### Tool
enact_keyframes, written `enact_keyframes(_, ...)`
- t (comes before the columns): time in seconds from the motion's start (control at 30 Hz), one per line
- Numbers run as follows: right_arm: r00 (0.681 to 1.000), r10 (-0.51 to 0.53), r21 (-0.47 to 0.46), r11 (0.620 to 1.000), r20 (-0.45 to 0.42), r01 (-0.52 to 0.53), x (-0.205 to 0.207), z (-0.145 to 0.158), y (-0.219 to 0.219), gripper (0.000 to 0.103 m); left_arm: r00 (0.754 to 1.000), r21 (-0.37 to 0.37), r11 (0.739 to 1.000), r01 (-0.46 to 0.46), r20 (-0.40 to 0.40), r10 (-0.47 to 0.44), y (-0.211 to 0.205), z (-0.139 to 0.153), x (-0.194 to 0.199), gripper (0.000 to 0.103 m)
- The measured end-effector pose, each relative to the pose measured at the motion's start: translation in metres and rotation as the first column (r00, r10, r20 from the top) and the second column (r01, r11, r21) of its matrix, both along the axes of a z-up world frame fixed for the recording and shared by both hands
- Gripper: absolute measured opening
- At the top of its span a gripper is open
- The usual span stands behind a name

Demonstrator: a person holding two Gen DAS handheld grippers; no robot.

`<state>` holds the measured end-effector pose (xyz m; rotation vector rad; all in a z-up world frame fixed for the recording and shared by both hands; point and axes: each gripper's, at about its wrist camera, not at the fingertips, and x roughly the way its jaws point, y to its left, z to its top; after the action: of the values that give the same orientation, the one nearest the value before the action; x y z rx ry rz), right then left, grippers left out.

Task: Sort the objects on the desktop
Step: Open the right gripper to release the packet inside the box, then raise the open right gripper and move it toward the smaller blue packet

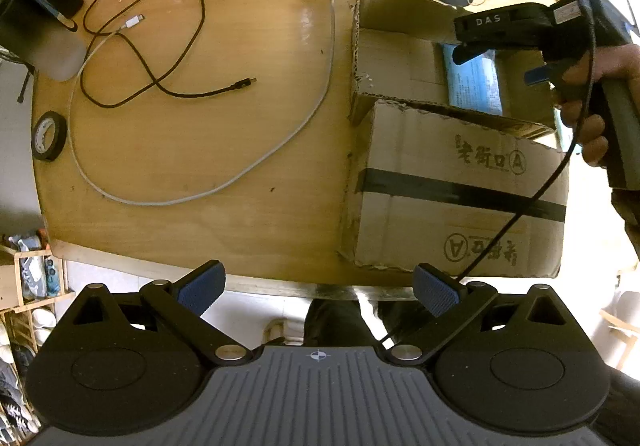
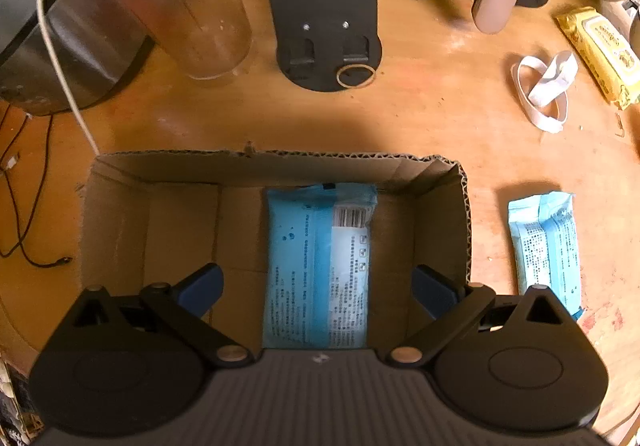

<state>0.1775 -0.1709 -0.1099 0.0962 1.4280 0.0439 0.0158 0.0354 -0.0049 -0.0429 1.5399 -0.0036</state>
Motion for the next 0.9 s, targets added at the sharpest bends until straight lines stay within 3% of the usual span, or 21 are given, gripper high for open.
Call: enact_keyframes(0.9, 0.999, 0.012, -0.014, 1.000, 0.051, -0.011, -0.005, 0.052, -0.004, 0.103, 1.000, -0.012, 1.000, -0.002, 0.027, 0.002, -0.009, 0.005, 0.001, 0.103)
